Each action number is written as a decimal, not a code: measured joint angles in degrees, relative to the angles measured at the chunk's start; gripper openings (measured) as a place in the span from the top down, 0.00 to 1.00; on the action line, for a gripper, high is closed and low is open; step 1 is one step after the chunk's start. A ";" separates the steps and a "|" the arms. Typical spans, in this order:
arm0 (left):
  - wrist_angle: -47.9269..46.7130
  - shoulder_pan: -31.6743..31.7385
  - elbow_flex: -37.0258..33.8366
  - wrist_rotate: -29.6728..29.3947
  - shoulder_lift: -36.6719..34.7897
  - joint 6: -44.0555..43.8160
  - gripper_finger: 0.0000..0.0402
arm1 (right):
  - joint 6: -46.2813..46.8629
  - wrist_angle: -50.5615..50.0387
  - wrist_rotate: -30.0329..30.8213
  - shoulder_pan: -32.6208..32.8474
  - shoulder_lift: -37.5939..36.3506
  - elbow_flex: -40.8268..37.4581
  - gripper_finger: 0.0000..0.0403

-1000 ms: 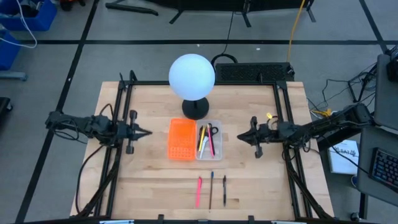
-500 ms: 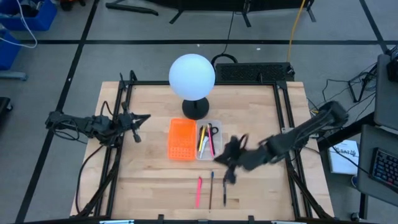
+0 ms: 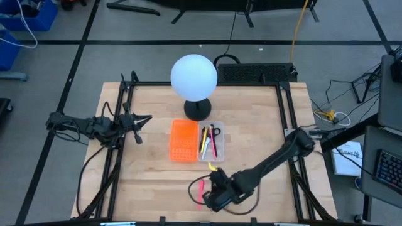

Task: Pick & place school supplies into a supply box
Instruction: Put the black pen into the pencil box

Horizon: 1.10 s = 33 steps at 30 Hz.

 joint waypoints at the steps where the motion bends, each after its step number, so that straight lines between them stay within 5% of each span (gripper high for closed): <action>1: 0.00 0.00 0.00 0.00 0.00 0.04 0.93 | 3.33 -0.59 -2.15 0.01 1.31 0.00 1.00; 7: 0.35 0.00 0.02 0.00 0.00 0.72 0.98 | 16.69 -4.91 -7.12 2.31 5.93 0.00 1.00; 15: 1.86 0.00 0.04 0.00 0.00 1.40 0.94 | 14.71 -6.98 -9.06 1.24 6.16 0.02 0.98; 27: 1.64 0.00 0.04 0.04 0.00 1.14 0.91 | 16.08 -3.55 -12.93 -0.84 6.14 -5.74 0.61; 33: 1.60 0.00 0.06 0.07 0.00 1.14 0.91 | 20.01 5.28 -13.25 -0.63 5.94 -12.48 0.53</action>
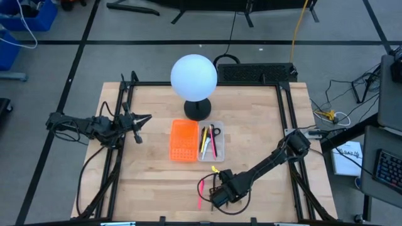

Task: Pick & place school supplies into a supply box
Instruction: Put the black pen into the pencil box

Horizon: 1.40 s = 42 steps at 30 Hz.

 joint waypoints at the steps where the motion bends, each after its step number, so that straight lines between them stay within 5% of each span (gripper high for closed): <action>1: 0.00 0.00 0.00 0.02 0.00 0.02 0.91 | 0.39 1.82 -0.64 0.15 -0.23 -1.15 0.53; 7: 0.07 0.00 0.00 0.04 0.00 0.24 0.91 | -2.40 5.03 -3.90 0.08 -0.29 -5.47 0.60; 18: 0.00 0.00 0.00 0.11 0.00 -0.07 0.91 | -10.52 6.75 -6.28 -1.17 -0.21 -10.43 0.95; 25: -0.48 0.00 0.00 0.13 0.02 -1.19 0.91 | -13.06 8.30 -5.33 -1.28 -2.13 -10.64 0.95; 37: -0.42 0.00 0.00 2.31 0.02 -3.03 0.91 | -13.91 5.86 16.20 -1.37 -17.38 -10.90 0.95; 42: -0.30 0.00 0.00 3.02 0.02 -2.82 0.91 | -17.52 6.68 23.43 -7.26 -24.34 -12.54 0.95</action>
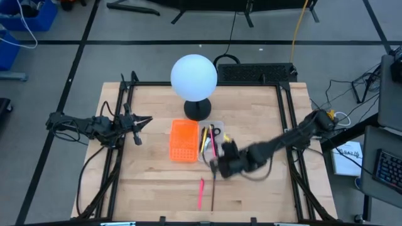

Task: Pick & place school supplies into a supply box
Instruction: Put the black pen into the pencil box, then put the pink pen into the pencil box

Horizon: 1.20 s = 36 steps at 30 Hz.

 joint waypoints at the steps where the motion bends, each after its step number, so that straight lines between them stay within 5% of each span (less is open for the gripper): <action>1: 0.08 0.00 0.00 0.00 0.00 0.00 0.91 | -1.11 1.13 0.18 -1.93 -0.96 -0.96 0.95; 15: 0.52 -0.01 0.00 -0.04 0.00 1.76 0.91 | -13.08 28.48 -17.21 -24.21 0.43 -15.79 0.95; 27: 1.54 0.00 0.00 0.00 -0.02 2.97 0.91 | -13.46 35.34 -22.71 -26.96 6.67 -16.35 0.95; 36: 1.51 -0.02 0.00 0.02 0.00 2.95 0.91 | -13.27 36.71 -21.33 -26.89 6.60 -16.25 0.78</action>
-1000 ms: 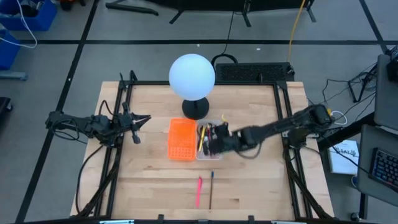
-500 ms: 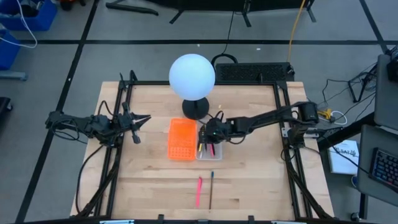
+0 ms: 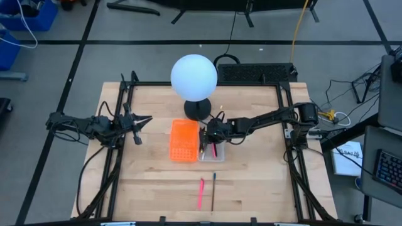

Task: Pick & place school supplies into a supply box
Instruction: Put the pink pen into the pencil box

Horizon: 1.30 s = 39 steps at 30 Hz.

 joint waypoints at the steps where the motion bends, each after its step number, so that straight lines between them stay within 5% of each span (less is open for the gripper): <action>1: 0.00 0.00 0.00 0.00 0.00 -0.02 0.91 | 0.00 -0.07 0.04 0.00 0.03 -0.02 0.77; 6: -0.03 0.01 0.00 0.02 0.00 -0.12 0.91 | -2.05 1.26 -0.08 0.00 -0.52 -0.02 0.76; 11: -0.89 0.00 0.00 0.15 0.00 -0.39 0.91 | -14.55 -0.79 2.42 0.26 -8.19 -0.04 0.76; 17: -1.21 0.01 0.00 0.15 0.00 -1.53 0.91 | -37.95 -3.98 33.77 9.12 -23.84 -1.62 0.76; 24: -1.22 0.00 0.00 0.13 0.00 -2.03 0.91 | -50.53 -3.87 47.31 19.72 -38.74 -11.79 0.85; 28: -1.16 0.00 0.00 0.11 0.00 -2.12 0.91 | -58.33 0.99 43.85 20.49 -45.59 -18.59 0.98; 36: -1.09 0.00 0.00 -0.07 1.38 -2.18 0.91 | -80.71 30.14 30.50 18.31 -50.58 -34.36 1.00; 39: -0.71 0.00 0.00 -0.07 2.78 -0.97 0.91 | -82.96 33.12 23.77 15.55 -52.14 -36.62 1.00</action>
